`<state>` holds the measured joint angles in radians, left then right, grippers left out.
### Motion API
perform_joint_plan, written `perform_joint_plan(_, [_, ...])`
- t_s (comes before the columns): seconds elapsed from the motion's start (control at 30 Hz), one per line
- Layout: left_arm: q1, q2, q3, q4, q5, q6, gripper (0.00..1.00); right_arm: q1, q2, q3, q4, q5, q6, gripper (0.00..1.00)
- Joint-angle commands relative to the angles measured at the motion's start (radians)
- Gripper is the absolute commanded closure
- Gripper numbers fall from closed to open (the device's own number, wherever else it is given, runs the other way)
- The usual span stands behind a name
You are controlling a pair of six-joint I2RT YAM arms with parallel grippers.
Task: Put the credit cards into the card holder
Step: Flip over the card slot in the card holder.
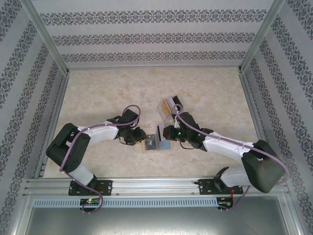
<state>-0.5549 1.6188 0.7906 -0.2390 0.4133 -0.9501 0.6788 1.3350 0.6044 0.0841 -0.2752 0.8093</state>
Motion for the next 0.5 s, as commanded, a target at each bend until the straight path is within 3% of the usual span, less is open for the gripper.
perform_joint_plan(0.0, [-0.03,0.012,0.005,0.104,0.009,-0.011,0.67,0.016,0.023,0.029,0.03,-0.03,0.004,0.98])
perform_joint_plan(0.47, [-0.031,-0.099,-0.024,0.027,-0.121,-0.008,0.67,0.007,-0.055,0.015,-0.086,0.091,-0.022,0.98])
